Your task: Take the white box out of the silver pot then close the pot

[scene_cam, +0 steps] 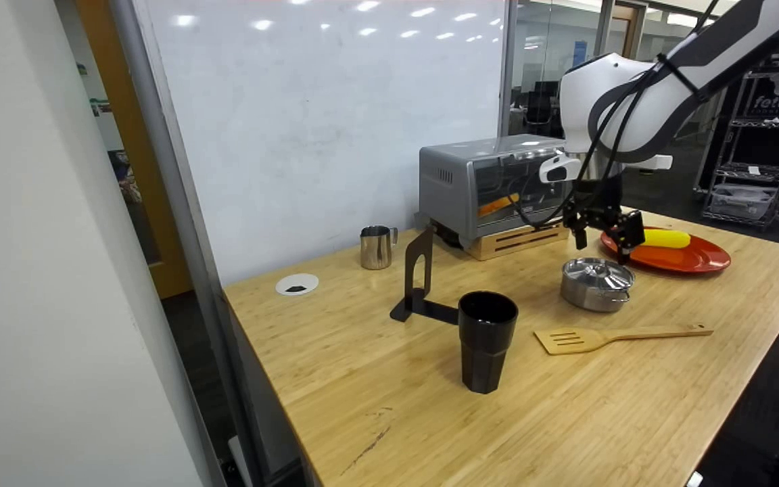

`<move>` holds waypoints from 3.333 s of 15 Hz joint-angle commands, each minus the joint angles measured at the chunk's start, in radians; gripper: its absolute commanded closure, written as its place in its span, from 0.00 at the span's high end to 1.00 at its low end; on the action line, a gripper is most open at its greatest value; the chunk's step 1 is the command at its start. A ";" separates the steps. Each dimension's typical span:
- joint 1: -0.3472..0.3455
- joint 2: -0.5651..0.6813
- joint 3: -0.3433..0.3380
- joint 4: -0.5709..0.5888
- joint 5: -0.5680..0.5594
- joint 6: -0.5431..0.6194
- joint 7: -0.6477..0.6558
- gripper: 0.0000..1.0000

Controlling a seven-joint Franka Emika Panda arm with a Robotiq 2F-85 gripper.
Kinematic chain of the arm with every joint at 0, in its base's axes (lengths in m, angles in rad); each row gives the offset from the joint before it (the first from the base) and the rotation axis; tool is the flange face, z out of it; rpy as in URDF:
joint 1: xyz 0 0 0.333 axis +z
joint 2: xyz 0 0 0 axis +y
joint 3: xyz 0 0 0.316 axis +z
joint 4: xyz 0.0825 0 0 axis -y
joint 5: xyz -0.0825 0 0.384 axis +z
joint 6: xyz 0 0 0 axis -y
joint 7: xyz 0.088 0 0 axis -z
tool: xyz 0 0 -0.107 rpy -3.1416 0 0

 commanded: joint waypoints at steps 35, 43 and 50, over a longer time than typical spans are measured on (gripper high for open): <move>0.020 -0.041 0.011 -0.071 -0.034 0.136 0.021 0.01; 0.096 -0.094 0.076 -0.035 -0.029 0.100 0.026 0.01; 0.138 -0.041 0.150 0.019 0.057 0.105 -0.061 0.01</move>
